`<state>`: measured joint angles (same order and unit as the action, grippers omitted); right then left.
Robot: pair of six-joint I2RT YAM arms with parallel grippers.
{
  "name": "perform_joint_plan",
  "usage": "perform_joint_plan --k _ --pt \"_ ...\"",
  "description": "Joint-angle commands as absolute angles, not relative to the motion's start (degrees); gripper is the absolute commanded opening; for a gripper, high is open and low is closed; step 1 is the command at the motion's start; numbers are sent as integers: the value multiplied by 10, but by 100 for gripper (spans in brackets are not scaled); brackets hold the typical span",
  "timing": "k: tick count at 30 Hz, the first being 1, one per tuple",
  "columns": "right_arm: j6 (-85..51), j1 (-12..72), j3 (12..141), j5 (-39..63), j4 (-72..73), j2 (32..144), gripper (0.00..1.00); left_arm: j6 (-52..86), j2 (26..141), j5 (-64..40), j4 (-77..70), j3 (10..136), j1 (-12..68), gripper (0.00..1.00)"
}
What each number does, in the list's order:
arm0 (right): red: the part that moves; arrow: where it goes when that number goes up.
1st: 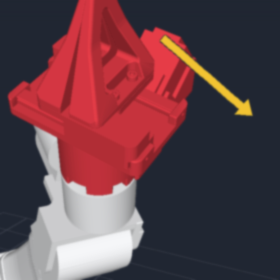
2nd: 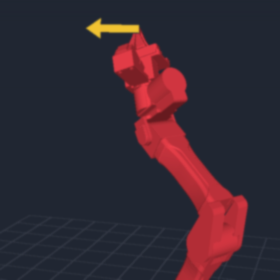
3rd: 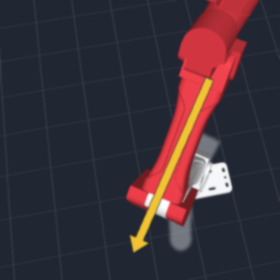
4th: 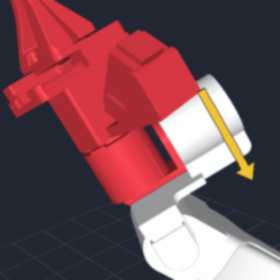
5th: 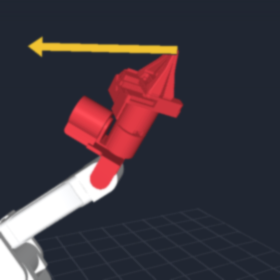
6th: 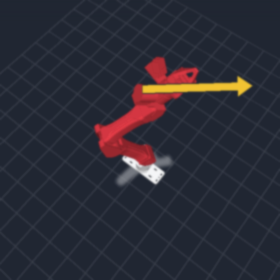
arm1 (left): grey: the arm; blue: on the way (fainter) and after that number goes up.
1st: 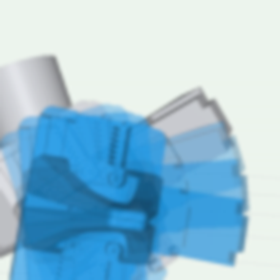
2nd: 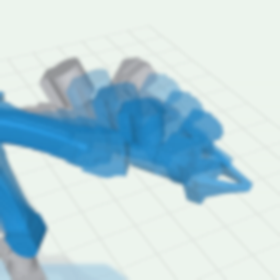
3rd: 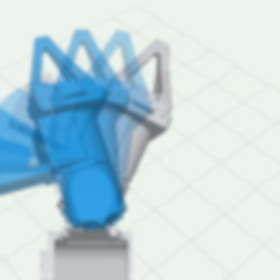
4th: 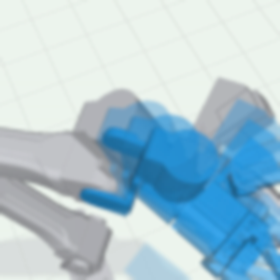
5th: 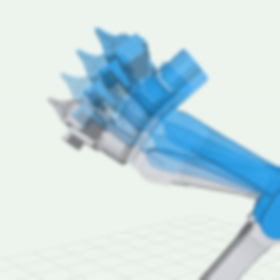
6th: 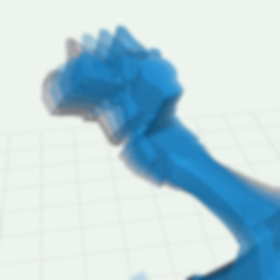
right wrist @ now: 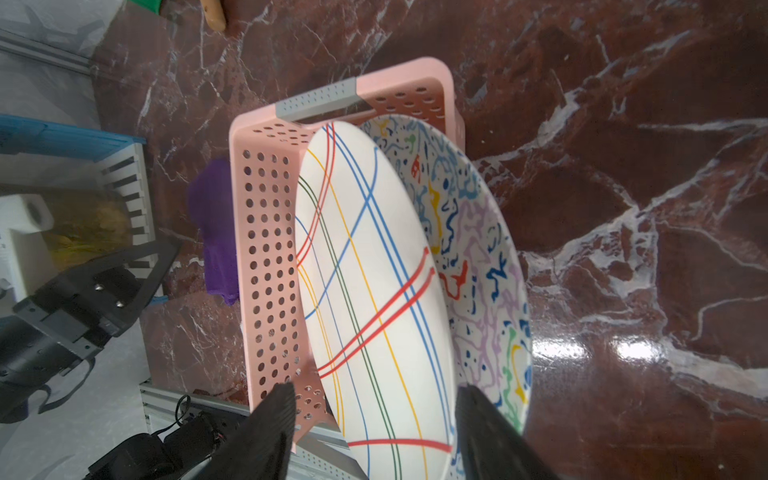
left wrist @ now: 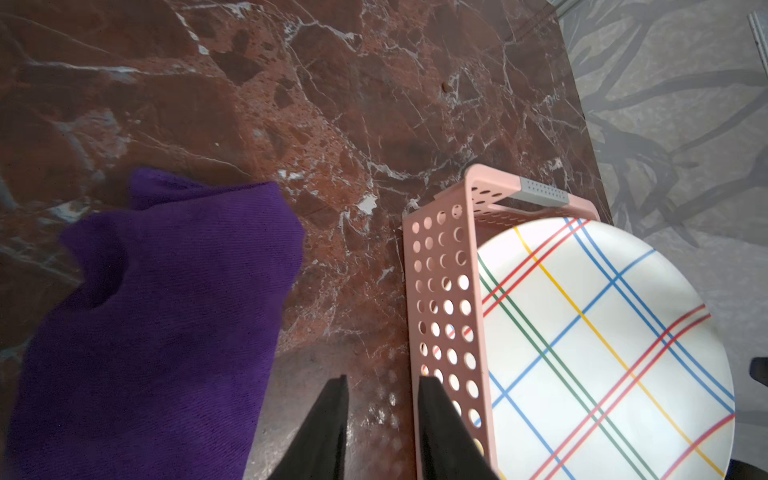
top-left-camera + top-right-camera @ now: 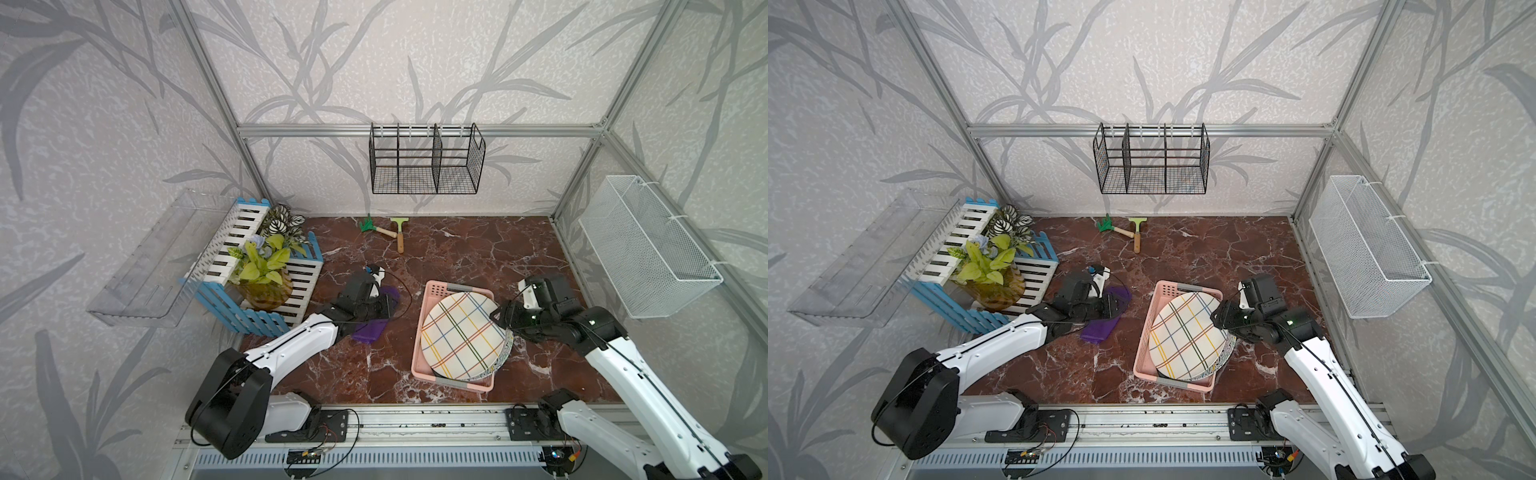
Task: Wipe the wet plate dry
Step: Pick up the plate from the bin.
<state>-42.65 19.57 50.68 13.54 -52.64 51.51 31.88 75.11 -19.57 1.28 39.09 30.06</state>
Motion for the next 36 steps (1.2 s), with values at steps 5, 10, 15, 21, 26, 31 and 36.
perform_joint_plan --k 5,10,15,21,26,31,36 --pt "-435 199 469 186 -493 508 65 307 815 -259 -13 392 338 33" --pt "-530 211 442 259 -360 469 55 323 836 -277 -51 398 369 33" --pt "-602 240 378 246 -235 463 53 332 835 -269 -72 402 383 33" --pt "-551 289 383 188 -246 539 48 322 798 -195 -35 406 384 35" --pt "-517 292 411 144 -302 523 17 307 748 1 68 420 380 41" --pt "-520 292 420 69 -309 435 0 315 761 121 113 439 350 52" --pt "-527 292 435 57 -293 395 0 322 861 109 145 507 311 59"
